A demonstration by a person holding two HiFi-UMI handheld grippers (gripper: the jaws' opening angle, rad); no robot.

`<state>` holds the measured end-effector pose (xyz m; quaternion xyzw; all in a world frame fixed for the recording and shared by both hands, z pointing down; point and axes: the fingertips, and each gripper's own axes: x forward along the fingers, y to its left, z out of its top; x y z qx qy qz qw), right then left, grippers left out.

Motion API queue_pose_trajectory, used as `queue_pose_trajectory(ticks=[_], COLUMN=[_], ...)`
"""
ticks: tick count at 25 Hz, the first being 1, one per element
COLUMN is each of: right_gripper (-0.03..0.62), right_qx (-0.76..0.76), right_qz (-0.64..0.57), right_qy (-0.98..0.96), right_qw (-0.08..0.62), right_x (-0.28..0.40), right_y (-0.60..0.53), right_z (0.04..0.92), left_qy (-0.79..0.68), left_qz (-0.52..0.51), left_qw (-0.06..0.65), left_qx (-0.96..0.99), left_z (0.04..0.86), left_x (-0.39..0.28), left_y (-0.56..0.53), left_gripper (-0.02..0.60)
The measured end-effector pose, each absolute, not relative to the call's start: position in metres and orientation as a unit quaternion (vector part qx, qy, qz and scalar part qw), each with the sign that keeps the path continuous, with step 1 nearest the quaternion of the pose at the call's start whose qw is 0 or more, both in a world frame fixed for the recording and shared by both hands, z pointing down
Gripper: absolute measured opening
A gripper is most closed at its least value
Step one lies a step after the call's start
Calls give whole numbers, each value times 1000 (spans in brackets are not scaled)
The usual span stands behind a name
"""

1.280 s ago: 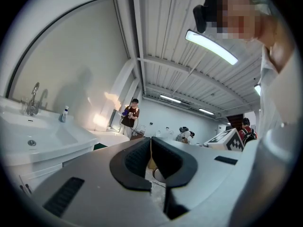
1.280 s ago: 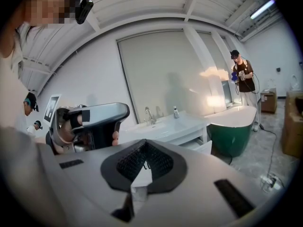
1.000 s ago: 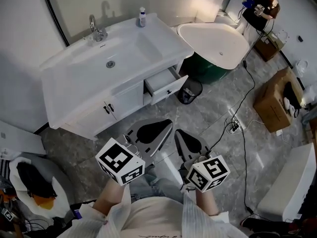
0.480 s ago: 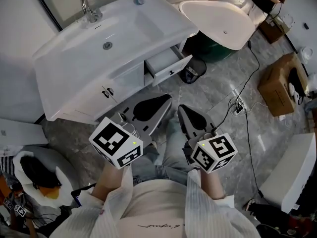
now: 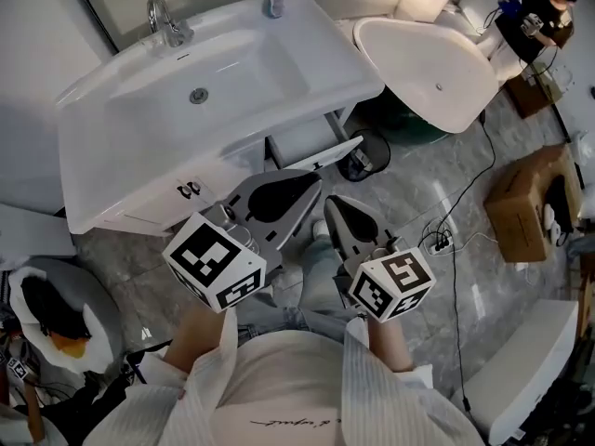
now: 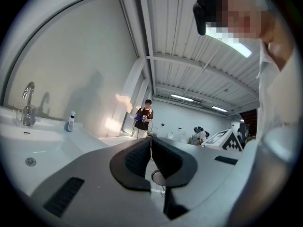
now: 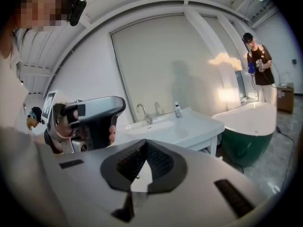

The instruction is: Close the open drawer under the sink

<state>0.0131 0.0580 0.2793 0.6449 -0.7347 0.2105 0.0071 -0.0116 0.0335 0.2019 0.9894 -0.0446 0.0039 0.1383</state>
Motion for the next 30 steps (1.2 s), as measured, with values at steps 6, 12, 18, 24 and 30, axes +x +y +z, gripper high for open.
queue_pose_trajectory(ticks=[6,12,18,24,30], right_gripper=[9,9,9,9,9], right_qx=[598,544,485,443,427], right_qz=[212,202,205,214,222], right_qy=[-772,-813,-846,-865,-871], right_qw=[33,54,79,96,98], right_x=[72,123,153,162,153], right_y=[8,-36,-67,-82,-89], right_z=[273,260,270,286,292], left_qy=[-108,-180,-254,-300,-318], left_qz=[-10,-23,-28,-21,-9], left_qw=[153,156,161,170,176], left_qx=[982,971,953,939,932], left_z=[197,191,199,214,222], left_x=[44,88,110,114,107], left_y=[-17,-57,-83,-88,-87], left_gripper=[21,21,21,21,21])
